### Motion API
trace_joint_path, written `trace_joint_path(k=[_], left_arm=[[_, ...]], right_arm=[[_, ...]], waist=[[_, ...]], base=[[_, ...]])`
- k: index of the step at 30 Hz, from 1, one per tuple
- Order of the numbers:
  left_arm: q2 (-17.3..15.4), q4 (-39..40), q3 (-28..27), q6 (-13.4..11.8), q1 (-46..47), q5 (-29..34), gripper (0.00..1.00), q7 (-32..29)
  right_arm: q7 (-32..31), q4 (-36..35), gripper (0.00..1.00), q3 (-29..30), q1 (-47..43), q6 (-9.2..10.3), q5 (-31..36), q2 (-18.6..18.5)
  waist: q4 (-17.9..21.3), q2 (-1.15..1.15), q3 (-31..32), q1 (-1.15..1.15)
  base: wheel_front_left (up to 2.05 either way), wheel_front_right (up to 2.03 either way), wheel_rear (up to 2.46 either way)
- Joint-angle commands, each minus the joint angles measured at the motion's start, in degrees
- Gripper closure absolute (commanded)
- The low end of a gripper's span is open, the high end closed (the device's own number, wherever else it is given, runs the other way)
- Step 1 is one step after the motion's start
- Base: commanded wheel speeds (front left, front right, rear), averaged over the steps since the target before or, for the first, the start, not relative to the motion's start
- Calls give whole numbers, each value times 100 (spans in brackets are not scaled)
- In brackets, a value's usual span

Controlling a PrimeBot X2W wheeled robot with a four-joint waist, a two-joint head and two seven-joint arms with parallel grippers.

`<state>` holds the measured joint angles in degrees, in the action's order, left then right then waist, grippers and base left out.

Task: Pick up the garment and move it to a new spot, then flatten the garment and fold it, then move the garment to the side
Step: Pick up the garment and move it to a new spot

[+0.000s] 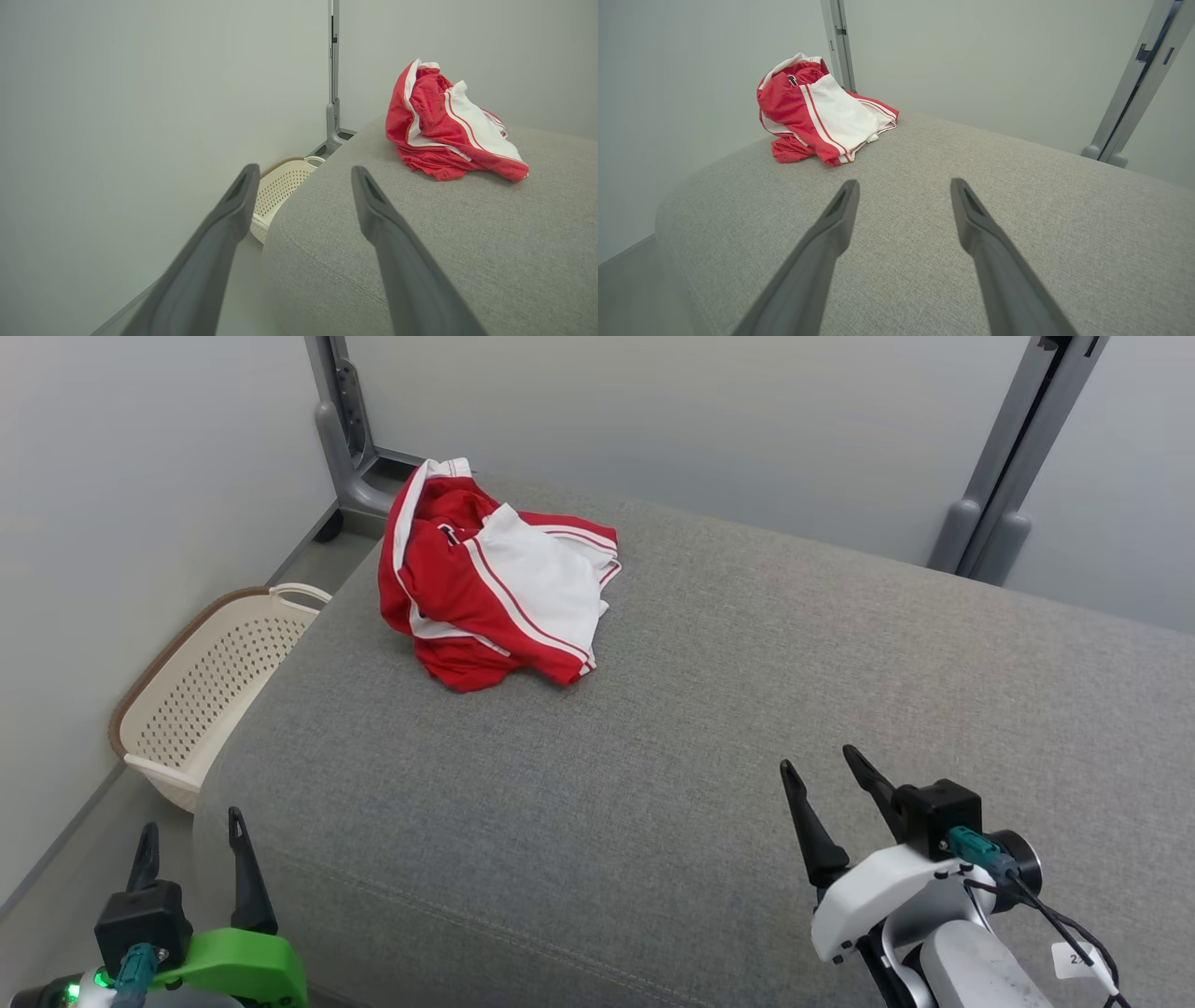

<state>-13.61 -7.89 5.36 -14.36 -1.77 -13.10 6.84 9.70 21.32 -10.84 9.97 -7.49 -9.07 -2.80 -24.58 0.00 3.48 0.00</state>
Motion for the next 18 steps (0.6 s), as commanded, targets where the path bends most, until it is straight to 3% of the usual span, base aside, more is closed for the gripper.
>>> trace_joint_path(k=[1,9,18], left_arm=[[24,14,-19,24,-14,-67,0,51],[1,-68,-126,139,355,-304,0,152],[-161,-838,-129,554,1366,-517,0,218]], right_arm=[[28,2,0,-31,20,0,-27,-19],[-16,-4,0,-44,87,0,26,-19],[-85,-32,0,-129,219,0,9,-112]], waist=[[52,0,-10,0],[300,0,-92,0],[679,0,-216,0]], base=[[0,0,0],[0,0,0],[0,0,0]])
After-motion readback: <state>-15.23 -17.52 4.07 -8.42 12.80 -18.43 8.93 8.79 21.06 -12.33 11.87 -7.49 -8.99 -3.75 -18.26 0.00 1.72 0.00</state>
